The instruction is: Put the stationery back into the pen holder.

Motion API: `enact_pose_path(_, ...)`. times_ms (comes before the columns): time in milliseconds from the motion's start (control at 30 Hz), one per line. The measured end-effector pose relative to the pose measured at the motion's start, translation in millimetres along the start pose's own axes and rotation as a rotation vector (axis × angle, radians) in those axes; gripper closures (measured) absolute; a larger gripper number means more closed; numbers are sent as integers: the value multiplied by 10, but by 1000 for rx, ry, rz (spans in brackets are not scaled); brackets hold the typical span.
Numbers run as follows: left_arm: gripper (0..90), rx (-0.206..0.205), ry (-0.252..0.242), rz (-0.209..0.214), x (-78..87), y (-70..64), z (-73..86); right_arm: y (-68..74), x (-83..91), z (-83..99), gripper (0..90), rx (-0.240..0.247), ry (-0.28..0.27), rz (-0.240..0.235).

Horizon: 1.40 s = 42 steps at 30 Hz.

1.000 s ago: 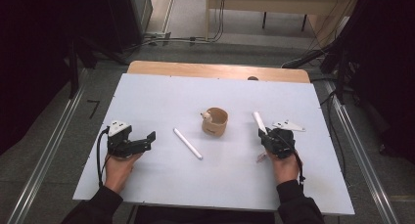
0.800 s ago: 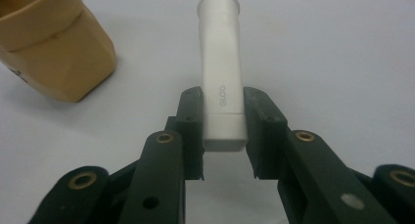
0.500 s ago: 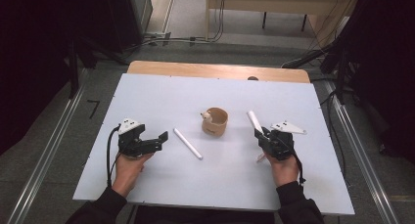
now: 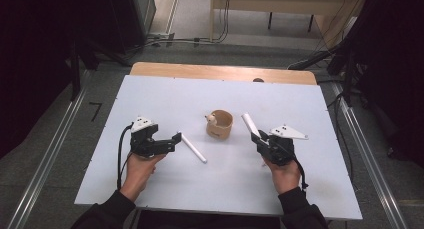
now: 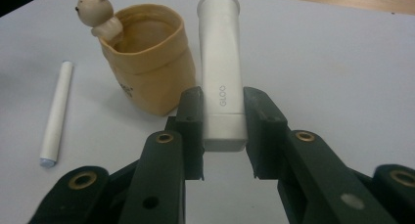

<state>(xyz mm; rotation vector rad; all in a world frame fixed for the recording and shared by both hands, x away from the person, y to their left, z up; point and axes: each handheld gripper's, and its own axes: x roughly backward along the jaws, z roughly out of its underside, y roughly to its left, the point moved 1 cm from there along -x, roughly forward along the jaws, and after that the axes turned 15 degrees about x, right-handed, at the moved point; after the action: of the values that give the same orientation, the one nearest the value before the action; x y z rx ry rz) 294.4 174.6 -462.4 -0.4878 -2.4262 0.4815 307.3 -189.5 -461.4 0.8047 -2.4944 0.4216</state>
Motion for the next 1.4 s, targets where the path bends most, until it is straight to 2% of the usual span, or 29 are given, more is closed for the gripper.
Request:
enact_pose_path(300,49,-19,17,21,-58,-146,-33,110,50,-71,691,25,-41,-28)
enact_pose_path(667,50,-38,25,20,-124,-221,-32,227,68,-130,691,53,-65,-54)
enact_pose_path(933,56,-49,44,58,-150,-325,-18,295,86,-159,691,71,-89,-72)
enact_pose_path(1167,69,-40,68,109,-187,-405,-10,362,74,-170,691,88,-90,-93)
enact_pose_path(1400,80,-36,79,130,-222,-451,-9,445,60,-177,691,114,-100,-113)
